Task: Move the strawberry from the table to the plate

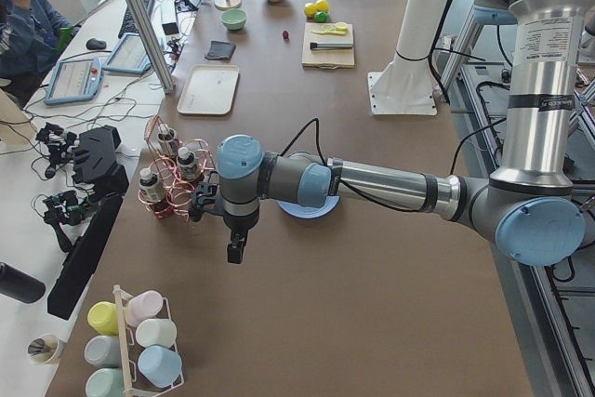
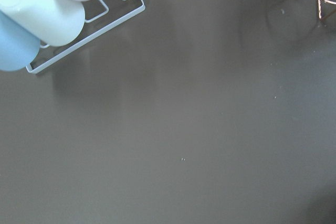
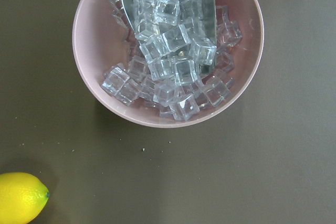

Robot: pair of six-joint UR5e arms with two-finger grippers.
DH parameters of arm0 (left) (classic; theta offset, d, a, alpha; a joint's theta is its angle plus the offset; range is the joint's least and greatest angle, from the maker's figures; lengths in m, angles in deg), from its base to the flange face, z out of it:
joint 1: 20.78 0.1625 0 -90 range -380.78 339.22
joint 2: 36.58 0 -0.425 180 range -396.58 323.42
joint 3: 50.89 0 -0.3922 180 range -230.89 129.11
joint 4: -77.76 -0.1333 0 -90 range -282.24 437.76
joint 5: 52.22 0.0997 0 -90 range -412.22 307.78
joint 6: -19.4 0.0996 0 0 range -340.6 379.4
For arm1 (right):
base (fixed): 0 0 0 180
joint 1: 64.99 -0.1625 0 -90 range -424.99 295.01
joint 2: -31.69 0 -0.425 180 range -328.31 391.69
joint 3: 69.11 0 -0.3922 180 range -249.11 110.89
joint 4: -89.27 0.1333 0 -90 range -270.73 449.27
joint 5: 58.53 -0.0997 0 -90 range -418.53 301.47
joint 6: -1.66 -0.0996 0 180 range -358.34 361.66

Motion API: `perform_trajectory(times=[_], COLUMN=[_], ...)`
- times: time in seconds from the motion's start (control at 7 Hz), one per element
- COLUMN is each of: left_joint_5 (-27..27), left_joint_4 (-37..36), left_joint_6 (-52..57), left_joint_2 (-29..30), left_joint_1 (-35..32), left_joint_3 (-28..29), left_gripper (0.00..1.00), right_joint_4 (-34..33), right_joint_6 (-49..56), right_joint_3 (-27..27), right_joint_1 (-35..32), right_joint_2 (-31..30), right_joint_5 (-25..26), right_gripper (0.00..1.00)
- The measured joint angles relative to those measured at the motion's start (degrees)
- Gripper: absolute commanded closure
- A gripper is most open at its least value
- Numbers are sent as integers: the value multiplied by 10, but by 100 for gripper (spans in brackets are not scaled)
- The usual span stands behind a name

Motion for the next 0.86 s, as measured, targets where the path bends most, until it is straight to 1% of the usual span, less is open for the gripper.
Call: perform_trajectory(times=[0.14,0.29,0.43,0.57,0.86], left_joint_5=[-34,-57,-65,-66,-62], left_joint_4=[40,98,156,198,266], left_joint_6=[0,-1,-12,-38,-115], left_joint_2=[0,-5,-7,-6,-29], left_joint_1=[1,5,25,60,121], left_joint_3=[7,10,13,15,17], left_gripper=[1,3,3,1,1], right_joint_4=[0,-1,-1,-1,-2], right_joint_6=[0,0,-1,-1,-1], right_joint_3=[1,1,2,2,2], right_joint_1=[0,1,2,4,7], right_joint_2=[0,0,0,0,0], right_joint_5=[0,0,0,0,-1], right_gripper=[0,0,0,0,0])
